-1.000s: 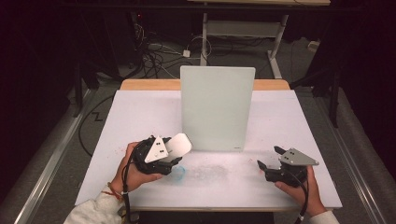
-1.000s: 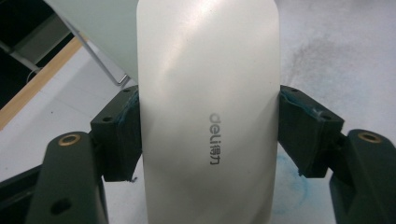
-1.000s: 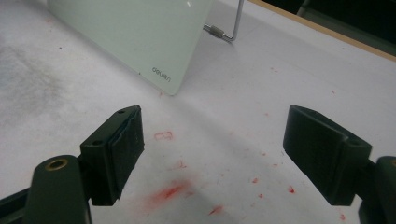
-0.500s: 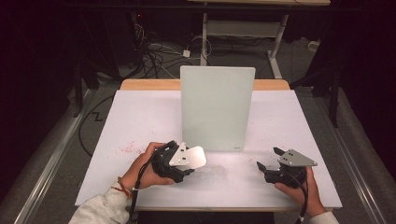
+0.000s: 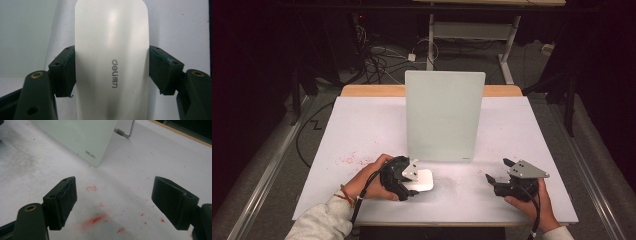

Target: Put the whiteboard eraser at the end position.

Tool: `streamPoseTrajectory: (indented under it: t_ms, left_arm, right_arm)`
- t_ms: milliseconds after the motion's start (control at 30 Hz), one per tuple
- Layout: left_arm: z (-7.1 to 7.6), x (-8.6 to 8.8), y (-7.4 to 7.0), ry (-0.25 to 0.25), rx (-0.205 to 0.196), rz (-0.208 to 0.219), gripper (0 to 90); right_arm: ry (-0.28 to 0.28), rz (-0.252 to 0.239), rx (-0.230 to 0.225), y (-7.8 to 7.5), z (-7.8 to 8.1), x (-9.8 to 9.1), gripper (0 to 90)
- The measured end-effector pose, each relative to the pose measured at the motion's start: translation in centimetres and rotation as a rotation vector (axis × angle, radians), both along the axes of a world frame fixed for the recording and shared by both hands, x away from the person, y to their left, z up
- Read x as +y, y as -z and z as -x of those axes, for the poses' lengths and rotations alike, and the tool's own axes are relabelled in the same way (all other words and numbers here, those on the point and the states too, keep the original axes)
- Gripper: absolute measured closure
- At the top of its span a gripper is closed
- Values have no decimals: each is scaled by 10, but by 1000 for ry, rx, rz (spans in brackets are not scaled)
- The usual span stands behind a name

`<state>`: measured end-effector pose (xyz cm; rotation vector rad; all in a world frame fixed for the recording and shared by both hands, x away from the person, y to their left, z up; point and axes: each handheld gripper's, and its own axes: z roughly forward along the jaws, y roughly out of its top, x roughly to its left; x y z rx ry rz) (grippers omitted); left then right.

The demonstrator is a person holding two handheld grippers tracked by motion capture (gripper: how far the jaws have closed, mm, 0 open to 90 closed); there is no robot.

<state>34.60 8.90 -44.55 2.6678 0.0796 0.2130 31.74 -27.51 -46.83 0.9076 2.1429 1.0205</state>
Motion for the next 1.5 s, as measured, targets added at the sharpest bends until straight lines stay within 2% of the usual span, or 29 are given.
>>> streamPoseTrajectory:
  t_ms: [233,333,467,567,700,767,800,1067,1233,1367,1433,1500]
  left_arm:
    - [-1,-19,7,54,7,-23,287]
    - [0,-21,6,35,0,13,280]
    - [1,-18,1,24,4,80,264]
    - [4,-16,-2,7,-23,103,204]
    - [7,-9,-10,-28,-54,165,204]
    - [9,-4,-14,-54,-91,201,204]
    - [9,-3,-15,-60,-96,213,204]
    - [13,11,-26,-179,-244,324,204]
    - [15,24,-33,-250,-316,376,203]
    - [18,36,-35,-299,-376,397,204]
    - [19,40,-34,-322,-407,393,204]
    - [20,45,-33,-333,-406,397,204]
  right_arm:
    - [5,-4,8,1,0,-1,210]
    - [2,1,4,1,0,-1,210]
    - [1,0,4,1,0,-1,210]
    - [2,-6,6,0,0,0,210]
    - [0,-3,1,0,1,0,210]
    - [-1,-1,0,0,1,0,210]
    - [0,-5,2,-1,1,0,210]
    - [3,-8,-7,-2,3,0,210]
    - [-4,-2,-19,-3,3,-1,210]
    - [-3,-8,-22,-5,4,0,210]
    - [-4,-8,-27,-5,4,0,210]
    - [-5,-7,-29,-6,5,1,210]
